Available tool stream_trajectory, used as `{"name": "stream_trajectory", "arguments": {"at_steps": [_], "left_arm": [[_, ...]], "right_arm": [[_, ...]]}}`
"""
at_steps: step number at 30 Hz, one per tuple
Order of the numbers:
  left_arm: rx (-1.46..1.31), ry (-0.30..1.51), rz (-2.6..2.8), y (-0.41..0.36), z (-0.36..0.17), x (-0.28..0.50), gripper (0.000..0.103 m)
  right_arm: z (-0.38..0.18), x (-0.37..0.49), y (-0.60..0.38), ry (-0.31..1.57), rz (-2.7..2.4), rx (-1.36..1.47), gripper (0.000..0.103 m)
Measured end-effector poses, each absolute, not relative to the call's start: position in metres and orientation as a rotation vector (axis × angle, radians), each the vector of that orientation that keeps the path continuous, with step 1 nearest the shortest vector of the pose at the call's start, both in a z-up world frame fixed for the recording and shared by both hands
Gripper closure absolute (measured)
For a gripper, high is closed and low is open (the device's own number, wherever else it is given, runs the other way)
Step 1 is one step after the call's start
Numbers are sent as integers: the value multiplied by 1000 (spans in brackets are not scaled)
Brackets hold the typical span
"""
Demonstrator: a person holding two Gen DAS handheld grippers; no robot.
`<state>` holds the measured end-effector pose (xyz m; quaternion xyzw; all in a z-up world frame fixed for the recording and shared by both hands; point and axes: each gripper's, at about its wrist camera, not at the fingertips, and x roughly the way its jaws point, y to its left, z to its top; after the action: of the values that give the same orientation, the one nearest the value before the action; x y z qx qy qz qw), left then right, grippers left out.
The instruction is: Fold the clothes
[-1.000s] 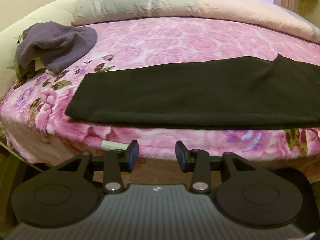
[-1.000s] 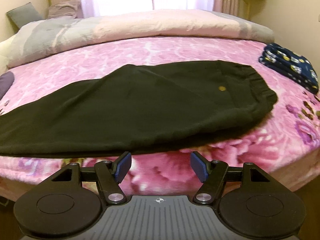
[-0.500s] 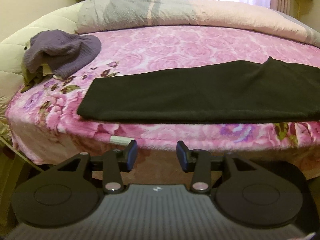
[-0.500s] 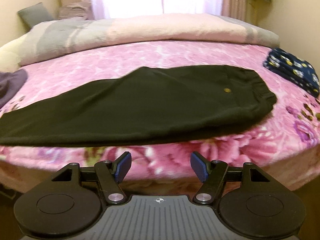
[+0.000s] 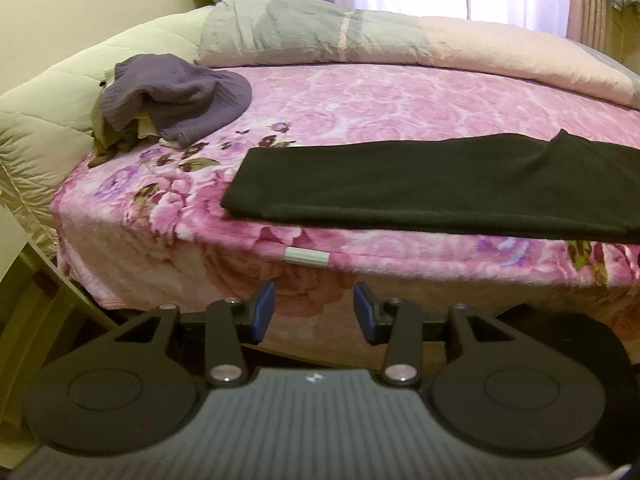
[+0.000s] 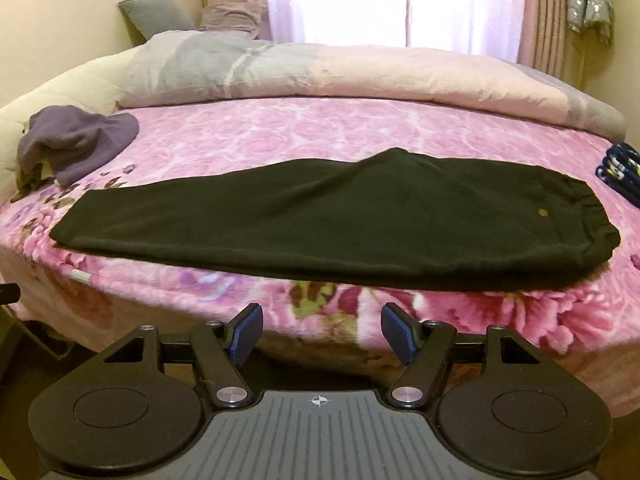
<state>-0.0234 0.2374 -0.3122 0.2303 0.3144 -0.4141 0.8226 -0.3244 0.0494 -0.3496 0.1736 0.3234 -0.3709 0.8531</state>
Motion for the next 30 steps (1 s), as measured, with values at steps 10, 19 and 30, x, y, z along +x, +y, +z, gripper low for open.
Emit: {"name": "stream_trajectory", "arguments": {"at_steps": [10, 19, 30], "left_arm": [[502, 665, -904, 228, -313, -25, 64], [169, 864, -1001, 224, -335, 21, 64], [-724, 1196, -881, 210, -415, 137, 71]], "right_arm": [[-350, -330, 43, 670, -804, 384, 34], [-361, -348, 15, 633, -854, 457, 34], [-382, -381, -51, 619, -991, 623, 34]]}}
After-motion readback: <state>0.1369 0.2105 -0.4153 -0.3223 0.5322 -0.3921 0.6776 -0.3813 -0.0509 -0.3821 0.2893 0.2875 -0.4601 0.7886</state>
